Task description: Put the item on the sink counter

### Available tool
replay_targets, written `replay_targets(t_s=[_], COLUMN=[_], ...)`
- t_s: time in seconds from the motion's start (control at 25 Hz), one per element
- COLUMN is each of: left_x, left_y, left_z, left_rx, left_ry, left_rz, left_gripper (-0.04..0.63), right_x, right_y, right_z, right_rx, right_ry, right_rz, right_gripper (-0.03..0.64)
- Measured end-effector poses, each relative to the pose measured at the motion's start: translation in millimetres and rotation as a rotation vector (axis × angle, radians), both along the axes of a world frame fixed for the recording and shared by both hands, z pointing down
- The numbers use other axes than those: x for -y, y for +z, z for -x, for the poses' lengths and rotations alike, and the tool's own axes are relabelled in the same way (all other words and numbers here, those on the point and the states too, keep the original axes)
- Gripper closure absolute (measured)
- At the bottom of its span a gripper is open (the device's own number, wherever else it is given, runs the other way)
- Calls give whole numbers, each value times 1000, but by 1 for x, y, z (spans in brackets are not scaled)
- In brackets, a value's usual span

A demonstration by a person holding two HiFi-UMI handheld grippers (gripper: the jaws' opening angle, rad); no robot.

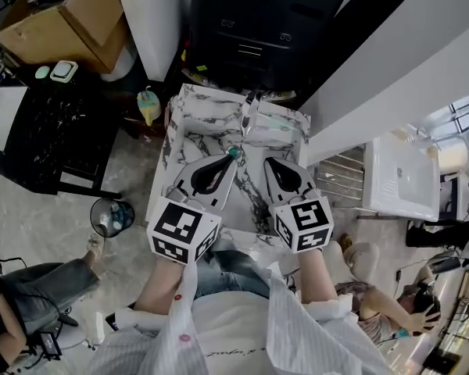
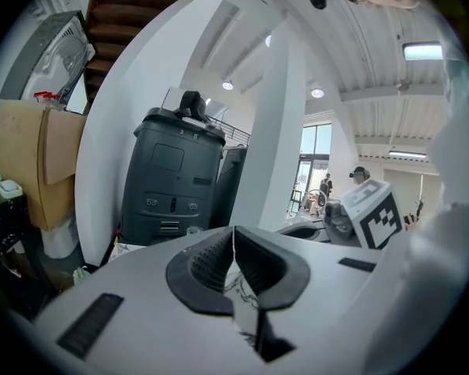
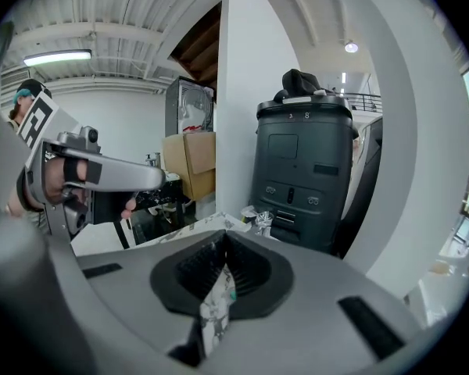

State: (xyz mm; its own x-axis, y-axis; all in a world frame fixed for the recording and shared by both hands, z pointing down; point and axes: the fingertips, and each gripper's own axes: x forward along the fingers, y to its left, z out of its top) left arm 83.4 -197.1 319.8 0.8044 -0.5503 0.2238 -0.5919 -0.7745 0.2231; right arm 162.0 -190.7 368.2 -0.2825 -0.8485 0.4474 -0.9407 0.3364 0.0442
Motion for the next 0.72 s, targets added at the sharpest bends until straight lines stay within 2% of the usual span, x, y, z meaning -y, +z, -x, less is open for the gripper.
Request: replay_targets(t_s=[0.36,0.72], left_x=[18,33], left_y=[34,74], left_z=[-23,-24], left_rx=[51,103], left_ry=[29,14], left_rz=[65,146], left_gripper=[574,574], right_x=[32,69], right_y=[32,86], right_z=[-27,-57], right_rx=[-35,-168], right_ry=[-53,-147], right_rz=[78,178], right_gripper=[604,546])
